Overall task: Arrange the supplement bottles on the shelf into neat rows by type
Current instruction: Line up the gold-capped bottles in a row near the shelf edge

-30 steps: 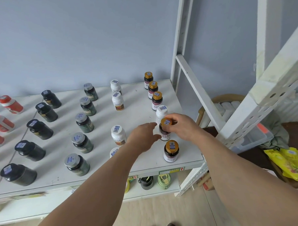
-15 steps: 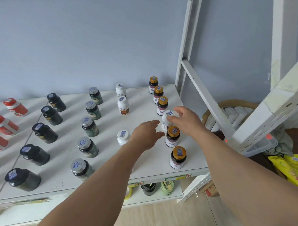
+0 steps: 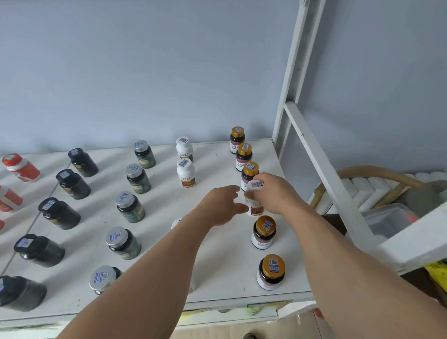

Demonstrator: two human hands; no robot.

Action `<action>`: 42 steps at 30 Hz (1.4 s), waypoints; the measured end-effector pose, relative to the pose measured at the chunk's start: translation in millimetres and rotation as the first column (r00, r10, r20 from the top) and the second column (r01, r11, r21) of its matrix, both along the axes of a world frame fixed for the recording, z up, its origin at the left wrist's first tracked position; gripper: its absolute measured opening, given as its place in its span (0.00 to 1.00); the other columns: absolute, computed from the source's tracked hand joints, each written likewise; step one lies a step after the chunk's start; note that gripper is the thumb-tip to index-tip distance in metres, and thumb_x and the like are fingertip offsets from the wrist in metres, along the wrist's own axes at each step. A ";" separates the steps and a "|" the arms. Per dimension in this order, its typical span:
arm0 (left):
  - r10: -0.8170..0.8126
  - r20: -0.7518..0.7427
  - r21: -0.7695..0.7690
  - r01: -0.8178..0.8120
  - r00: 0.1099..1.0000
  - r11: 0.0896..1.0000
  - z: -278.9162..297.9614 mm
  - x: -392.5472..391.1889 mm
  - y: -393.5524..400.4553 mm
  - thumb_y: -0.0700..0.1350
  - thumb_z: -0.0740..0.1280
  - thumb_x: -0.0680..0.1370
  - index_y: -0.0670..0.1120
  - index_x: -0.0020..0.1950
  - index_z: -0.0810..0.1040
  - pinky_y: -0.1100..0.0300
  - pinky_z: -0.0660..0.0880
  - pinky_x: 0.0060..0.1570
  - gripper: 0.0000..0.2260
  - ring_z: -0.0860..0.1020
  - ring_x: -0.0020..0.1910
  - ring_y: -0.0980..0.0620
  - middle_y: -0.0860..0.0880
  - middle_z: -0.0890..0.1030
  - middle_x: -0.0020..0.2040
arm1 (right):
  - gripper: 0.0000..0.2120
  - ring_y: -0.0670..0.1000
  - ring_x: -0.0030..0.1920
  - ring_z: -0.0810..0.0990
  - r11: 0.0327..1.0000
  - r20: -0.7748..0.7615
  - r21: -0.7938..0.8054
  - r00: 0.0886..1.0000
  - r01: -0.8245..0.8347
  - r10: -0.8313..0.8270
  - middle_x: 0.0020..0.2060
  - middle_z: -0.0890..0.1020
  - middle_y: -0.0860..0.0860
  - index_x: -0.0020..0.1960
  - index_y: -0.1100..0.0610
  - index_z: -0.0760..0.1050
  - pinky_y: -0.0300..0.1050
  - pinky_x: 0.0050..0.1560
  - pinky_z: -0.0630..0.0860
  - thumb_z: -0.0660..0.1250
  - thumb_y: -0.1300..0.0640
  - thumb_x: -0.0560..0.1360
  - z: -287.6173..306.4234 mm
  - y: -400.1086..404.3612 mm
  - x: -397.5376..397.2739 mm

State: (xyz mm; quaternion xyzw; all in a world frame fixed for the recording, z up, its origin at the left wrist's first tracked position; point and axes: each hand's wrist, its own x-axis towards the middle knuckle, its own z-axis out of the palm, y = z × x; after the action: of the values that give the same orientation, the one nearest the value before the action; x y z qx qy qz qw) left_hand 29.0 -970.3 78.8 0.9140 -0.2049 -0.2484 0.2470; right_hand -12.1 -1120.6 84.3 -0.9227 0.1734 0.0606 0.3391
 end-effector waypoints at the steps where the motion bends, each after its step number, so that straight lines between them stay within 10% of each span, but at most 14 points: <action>1: -0.007 -0.019 -0.012 0.007 1.000 1.000 -0.1 1.9 -1.5 0.53 0.70 0.76 0.49 0.74 0.66 0.55 0.71 0.64 0.29 0.73 0.66 0.49 0.50 0.74 0.69 | 0.14 0.51 0.46 0.79 1.000 0.011 -0.004 1.000 -0.005 0.005 0.49 0.82 0.50 0.56 0.51 0.76 0.43 0.42 0.74 0.70 0.46 0.75 3.8 -0.1 2.7; 14: 0.013 -0.302 -0.275 -0.100 0.953 0.956 14.0 31.0 19.8 0.53 0.74 0.71 0.54 0.50 0.80 0.61 0.71 0.44 0.10 0.77 0.46 0.50 0.49 0.82 0.47 | 0.14 0.51 0.45 0.82 0.974 0.002 0.219 0.998 0.056 -0.058 0.44 0.84 0.51 0.46 0.53 0.81 0.52 0.51 0.81 0.71 0.42 0.72 39.5 11.7 32.2; 23: -0.024 -0.299 -0.292 -0.068 0.954 0.954 8.8 50.8 38.4 0.57 0.75 0.69 0.53 0.55 0.81 0.52 0.76 0.56 0.18 0.79 0.54 0.46 0.47 0.83 0.52 | 0.16 0.54 0.46 0.84 0.939 0.032 0.313 0.987 0.140 -0.158 0.44 0.85 0.53 0.47 0.55 0.82 0.57 0.53 0.81 0.74 0.43 0.69 35.8 28.2 42.9; 29: -0.135 0.090 0.034 0.132 0.987 0.991 13.7 51.1 52.3 0.55 0.72 0.73 0.51 0.69 0.72 0.55 0.77 0.56 0.26 0.78 0.57 0.51 0.51 0.79 0.62 | 0.17 0.52 0.51 0.81 0.956 0.048 0.276 0.992 0.096 -0.113 0.50 0.83 0.50 0.56 0.55 0.79 0.54 0.55 0.80 0.72 0.45 0.72 27.2 39.6 42.4; 33: -0.308 0.439 0.347 0.157 0.844 0.925 15.0 51.6 74.8 0.54 0.65 0.78 0.50 0.69 0.69 0.53 0.77 0.52 0.20 0.78 0.57 0.47 0.52 0.77 0.63 | 0.16 0.50 0.51 0.81 0.966 0.053 0.258 0.998 0.026 -0.041 0.49 0.83 0.48 0.55 0.53 0.79 0.45 0.45 0.76 0.73 0.45 0.72 14.6 57.4 41.6; 42: -0.331 0.550 0.383 0.121 0.767 0.916 1.0 58.1 118.3 0.51 0.62 0.80 0.52 0.69 0.69 0.54 0.72 0.49 0.18 0.77 0.57 0.46 0.51 0.78 0.60 | 0.17 0.47 0.52 0.79 0.965 0.076 0.262 0.997 -0.030 0.011 0.51 0.81 0.44 0.60 0.49 0.77 0.40 0.46 0.71 0.73 0.47 0.72 -17.9 103.8 46.9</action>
State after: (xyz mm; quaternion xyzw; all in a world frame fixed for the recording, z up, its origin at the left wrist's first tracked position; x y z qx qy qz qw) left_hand 87.2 -852.0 79.8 0.9406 -0.3389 -0.0022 -0.0180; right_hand 34.7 -1016.8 66.5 -0.8728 0.1417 0.0524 0.4641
